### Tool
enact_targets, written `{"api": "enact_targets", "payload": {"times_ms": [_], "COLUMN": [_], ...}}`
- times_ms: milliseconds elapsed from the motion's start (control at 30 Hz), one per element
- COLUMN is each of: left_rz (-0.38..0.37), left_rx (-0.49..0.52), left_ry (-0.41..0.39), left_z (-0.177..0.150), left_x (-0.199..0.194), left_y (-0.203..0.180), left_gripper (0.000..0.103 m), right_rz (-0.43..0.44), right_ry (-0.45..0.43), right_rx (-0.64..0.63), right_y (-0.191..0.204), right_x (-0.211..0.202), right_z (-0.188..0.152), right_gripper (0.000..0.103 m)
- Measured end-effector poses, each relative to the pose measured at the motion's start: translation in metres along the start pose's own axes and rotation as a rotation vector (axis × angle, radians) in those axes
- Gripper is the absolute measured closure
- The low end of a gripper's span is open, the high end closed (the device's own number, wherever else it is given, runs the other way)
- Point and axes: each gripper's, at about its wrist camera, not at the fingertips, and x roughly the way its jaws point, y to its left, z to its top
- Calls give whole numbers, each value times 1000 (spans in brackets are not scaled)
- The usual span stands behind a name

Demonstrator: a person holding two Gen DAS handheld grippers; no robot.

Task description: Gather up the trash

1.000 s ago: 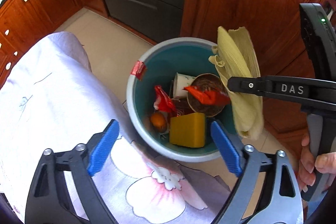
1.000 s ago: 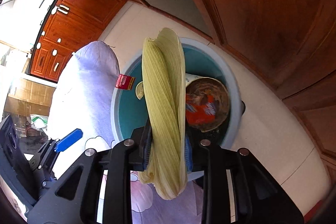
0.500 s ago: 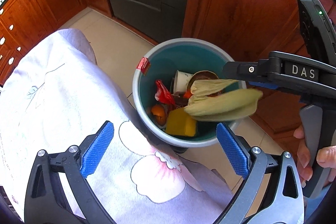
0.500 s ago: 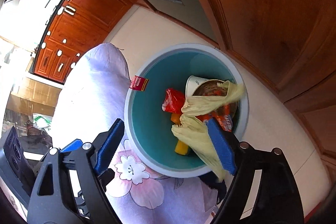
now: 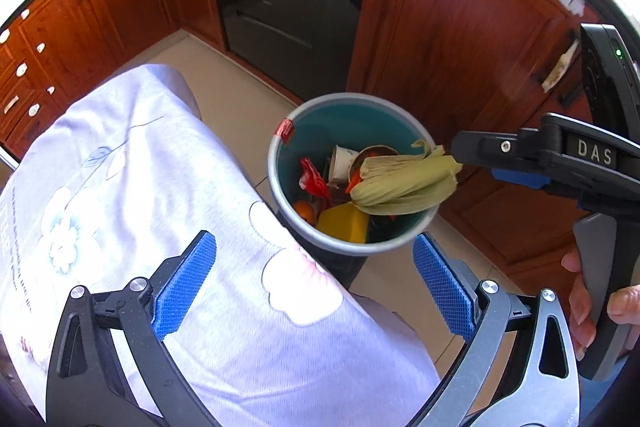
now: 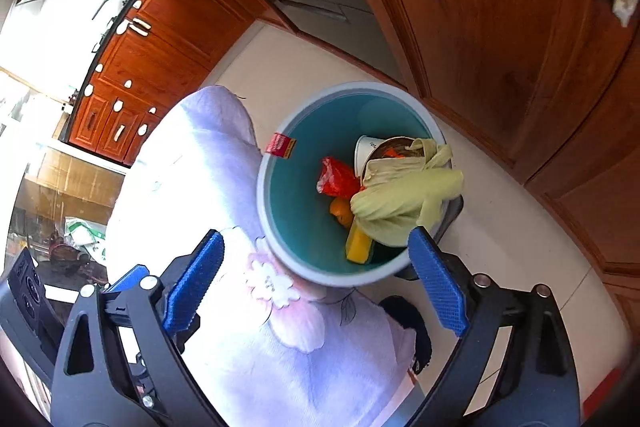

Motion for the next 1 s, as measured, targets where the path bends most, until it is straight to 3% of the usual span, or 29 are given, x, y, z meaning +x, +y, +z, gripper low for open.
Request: {"api": "enact_targets", "payload": {"times_ms": [300, 633, 1000], "left_rz": [28, 61, 73], "left_rx": [-45, -68, -82], "left_ry": [-16, -36, -70], "left_z": [-28, -56, -83], "left_x": [-36, -65, -92], "left_y": [4, 8, 4], "left_gripper": [4, 4, 4], "right_rz": [5, -170, -199], "right_ry": [-46, -113, -124], "right_rx": [-102, -274, -320], "right_y": [26, 43, 49], "right_x": [-43, -80, -98], "right_z": [-41, -88, -127], "right_gripper": [7, 7, 7]}}
